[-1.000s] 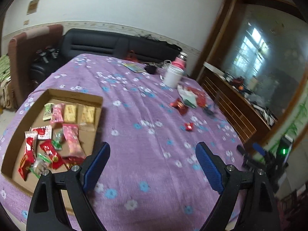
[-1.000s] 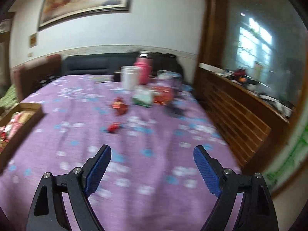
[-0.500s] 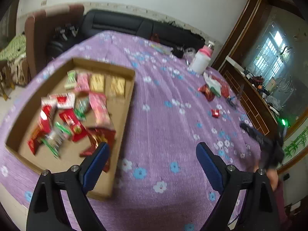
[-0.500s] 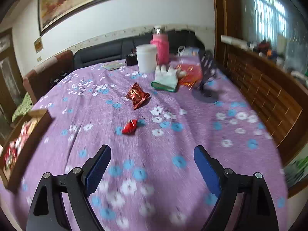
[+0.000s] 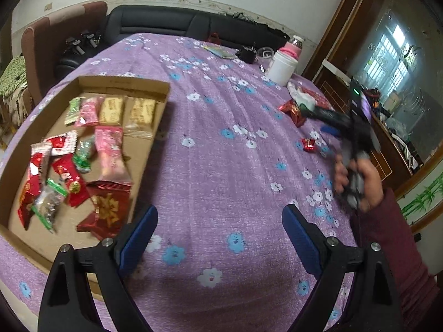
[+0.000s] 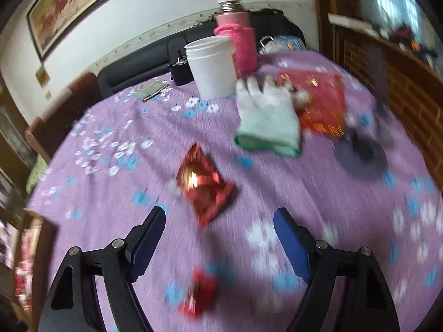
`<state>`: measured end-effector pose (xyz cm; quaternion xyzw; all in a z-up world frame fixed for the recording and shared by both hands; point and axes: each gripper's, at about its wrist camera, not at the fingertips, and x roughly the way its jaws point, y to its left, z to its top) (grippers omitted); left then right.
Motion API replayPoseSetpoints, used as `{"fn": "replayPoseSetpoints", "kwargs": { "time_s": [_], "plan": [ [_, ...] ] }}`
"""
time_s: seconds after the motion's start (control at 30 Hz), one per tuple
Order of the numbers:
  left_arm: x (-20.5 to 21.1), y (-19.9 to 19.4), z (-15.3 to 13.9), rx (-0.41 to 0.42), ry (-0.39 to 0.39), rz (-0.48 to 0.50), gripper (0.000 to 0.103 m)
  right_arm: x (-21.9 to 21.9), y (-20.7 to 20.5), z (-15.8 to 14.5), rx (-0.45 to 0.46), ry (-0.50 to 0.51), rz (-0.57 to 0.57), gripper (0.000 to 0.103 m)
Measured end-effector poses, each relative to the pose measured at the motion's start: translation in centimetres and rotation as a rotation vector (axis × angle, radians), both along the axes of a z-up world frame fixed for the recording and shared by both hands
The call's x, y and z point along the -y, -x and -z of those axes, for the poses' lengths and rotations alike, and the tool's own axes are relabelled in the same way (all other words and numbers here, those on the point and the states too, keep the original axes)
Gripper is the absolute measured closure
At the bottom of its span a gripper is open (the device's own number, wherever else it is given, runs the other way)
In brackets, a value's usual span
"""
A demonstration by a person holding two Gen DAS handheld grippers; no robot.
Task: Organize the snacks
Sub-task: 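Grasp a red wrapped candy with the right tool while the left tool grasps a small red candy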
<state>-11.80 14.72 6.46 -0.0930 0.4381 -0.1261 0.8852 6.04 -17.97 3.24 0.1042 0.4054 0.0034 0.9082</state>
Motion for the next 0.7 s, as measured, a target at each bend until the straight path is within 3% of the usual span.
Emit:
{"fn": "replayPoseSetpoints", "kwargs": {
  "time_s": [0.13, 0.2, 0.23, 0.37, 0.5, 0.7],
  "plan": [
    [0.5, 0.0, 0.7, -0.021, -0.022, 0.004, 0.012, -1.4, -4.1, 1.2, -0.050, 0.097, -0.045, 0.021],
    [0.2, -0.1, 0.8, -0.030, -0.034, -0.008, 0.012, -1.5, -4.6, 1.5, -0.066, 0.103, -0.044, 0.061],
    [-0.1, -0.1, 0.9, -0.032, -0.034, -0.014, 0.012, -1.7, -4.6, 1.3, -0.065, 0.105, -0.046, 0.063],
    [-1.2, -0.4, 0.9, -0.036, -0.007, -0.048, 0.012, -1.6, -2.8, 0.7, -0.075, -0.015, -0.105, 0.063],
    [-0.2, -1.1, 1.1, -0.046, 0.001, -0.006, 0.012, -1.1, 1.3, -0.4, -0.074, -0.126, -0.145, 0.063],
    [4.7, -3.0, 0.4, 0.009, -0.051, 0.128, 0.012, 3.1, 7.5, -2.4, 0.038, -0.134, -0.026, 0.062]
  ]
}}
